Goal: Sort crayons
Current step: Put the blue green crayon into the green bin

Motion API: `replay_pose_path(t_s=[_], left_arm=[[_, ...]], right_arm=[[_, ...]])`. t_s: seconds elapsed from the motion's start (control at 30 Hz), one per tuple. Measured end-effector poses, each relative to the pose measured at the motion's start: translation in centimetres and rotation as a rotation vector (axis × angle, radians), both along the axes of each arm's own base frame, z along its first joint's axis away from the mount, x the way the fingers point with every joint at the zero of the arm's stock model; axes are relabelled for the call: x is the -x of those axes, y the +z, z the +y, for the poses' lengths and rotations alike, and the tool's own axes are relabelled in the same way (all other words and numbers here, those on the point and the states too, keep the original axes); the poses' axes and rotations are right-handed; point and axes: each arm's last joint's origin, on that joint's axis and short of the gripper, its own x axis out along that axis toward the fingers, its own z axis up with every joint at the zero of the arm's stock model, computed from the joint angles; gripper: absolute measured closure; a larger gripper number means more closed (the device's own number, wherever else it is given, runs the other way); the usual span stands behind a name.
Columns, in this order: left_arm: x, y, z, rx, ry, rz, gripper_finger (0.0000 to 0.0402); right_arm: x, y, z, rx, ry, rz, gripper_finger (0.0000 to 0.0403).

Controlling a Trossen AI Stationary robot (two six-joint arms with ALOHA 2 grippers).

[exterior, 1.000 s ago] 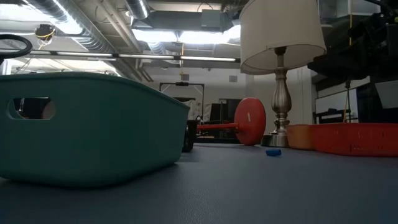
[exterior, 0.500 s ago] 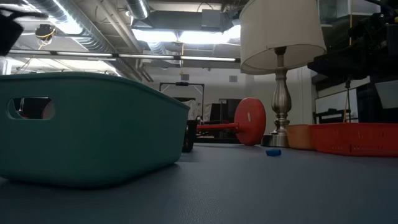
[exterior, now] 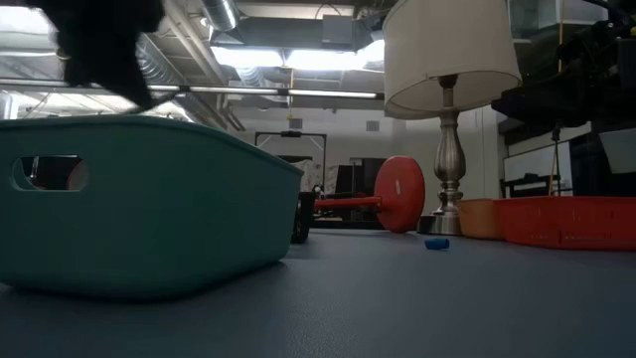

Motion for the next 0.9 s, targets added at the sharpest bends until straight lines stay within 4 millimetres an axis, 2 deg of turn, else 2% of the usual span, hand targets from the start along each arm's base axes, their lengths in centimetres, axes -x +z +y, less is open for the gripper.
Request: replay_pose_path(t_s=[0.23,0.5,0.7,0.9], left_arm=[[-1.1,0.9,5.3,-0.332,-0.008,0.088,0.0395],[-2.4,1.1,10.4,-0.546,-0.029,0.251,0.0395],[-2.7,0.4,12.8,-0.603,-0.07,0.392,0.0394],[-3.3,-1.1,14.2,-0.472,-0.206,0.436,0.0394]], right_arm=[[0.0,0.0,0.0,0.0,0.0,0.0,0.0255],[0.0,0.0,0.0,0.0,0.0,0.0,0.0255],[0.0,0.0,0.0,0.0,0.0,0.0,0.0255],[0.0,0.0,0.0,0.0,0.0,0.0,0.0255]])
